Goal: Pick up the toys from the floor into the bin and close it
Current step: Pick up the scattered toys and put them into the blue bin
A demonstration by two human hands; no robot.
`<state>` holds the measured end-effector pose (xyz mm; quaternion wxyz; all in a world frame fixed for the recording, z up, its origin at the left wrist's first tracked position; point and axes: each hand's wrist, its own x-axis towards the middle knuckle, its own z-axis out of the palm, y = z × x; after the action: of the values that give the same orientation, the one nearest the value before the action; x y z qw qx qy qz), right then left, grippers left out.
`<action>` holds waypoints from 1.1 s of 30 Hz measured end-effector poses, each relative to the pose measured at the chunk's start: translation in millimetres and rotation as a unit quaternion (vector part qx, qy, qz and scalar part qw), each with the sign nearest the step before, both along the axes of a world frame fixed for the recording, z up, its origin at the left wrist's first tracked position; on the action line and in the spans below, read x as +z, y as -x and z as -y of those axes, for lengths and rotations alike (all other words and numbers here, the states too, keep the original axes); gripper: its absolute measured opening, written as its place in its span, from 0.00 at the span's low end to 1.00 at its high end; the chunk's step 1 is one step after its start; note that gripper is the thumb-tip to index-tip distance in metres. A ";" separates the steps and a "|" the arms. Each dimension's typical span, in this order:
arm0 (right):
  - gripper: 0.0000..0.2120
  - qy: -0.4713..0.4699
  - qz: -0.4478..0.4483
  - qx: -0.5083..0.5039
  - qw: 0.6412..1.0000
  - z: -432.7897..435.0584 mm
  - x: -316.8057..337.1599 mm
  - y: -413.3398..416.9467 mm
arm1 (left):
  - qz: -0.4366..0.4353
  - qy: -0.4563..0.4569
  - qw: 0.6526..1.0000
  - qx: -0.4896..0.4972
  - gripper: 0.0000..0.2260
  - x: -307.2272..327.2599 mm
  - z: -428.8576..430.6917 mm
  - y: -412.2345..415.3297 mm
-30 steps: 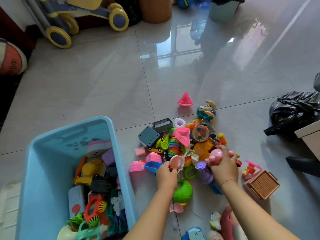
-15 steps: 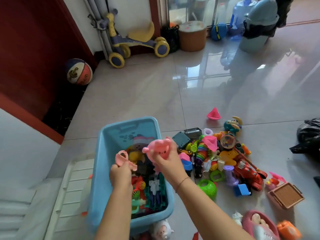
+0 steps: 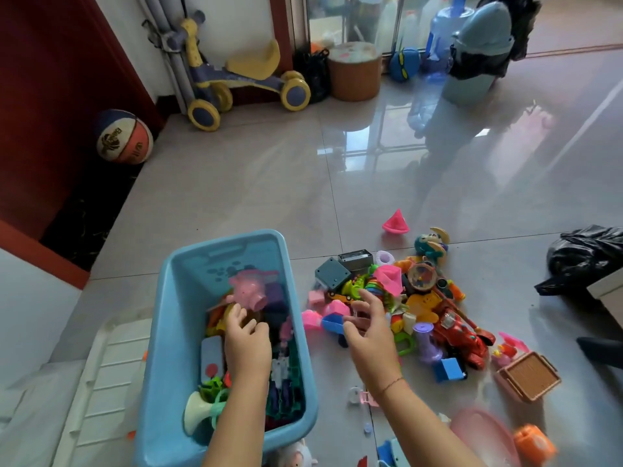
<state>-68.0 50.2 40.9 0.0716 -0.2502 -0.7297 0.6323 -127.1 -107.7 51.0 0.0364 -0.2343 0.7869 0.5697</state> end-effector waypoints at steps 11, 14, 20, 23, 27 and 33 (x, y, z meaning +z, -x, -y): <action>0.38 -0.271 0.201 -0.119 0.934 -161.0 -82.8 8.1 | -0.052 0.118 0.952 -0.279 0.21 -49.1 -155.7 -4.7; 0.43 -0.316 0.247 -0.053 0.915 -188.5 -97.3 31.7 | -0.010 0.185 0.916 -0.355 0.25 -79.1 -185.4 19.8; 0.47 -0.254 0.328 -0.025 0.909 -211.7 -139.4 48.7 | 0.029 0.295 0.822 -0.487 0.39 -120.0 -230.6 71.2; 0.43 -0.240 0.323 -0.056 0.914 -210.7 -155.0 41.4 | 0.059 0.289 0.815 -0.498 0.44 -136.3 -246.7 84.9; 0.37 -0.265 0.314 -0.099 0.906 -200.8 -165.0 35.1 | 0.052 0.310 0.804 -0.504 0.46 -154.1 -262.3 86.9; 0.28 -0.286 0.283 -0.186 0.897 -178.6 -178.5 26.9 | -0.031 0.373 0.786 -0.491 0.39 -161.4 -261.8 85.4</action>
<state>-94.9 228.8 -137.5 0.0467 -0.5181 -0.8087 0.2746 -212.4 154.1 -110.4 0.1969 0.2065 0.9475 0.1442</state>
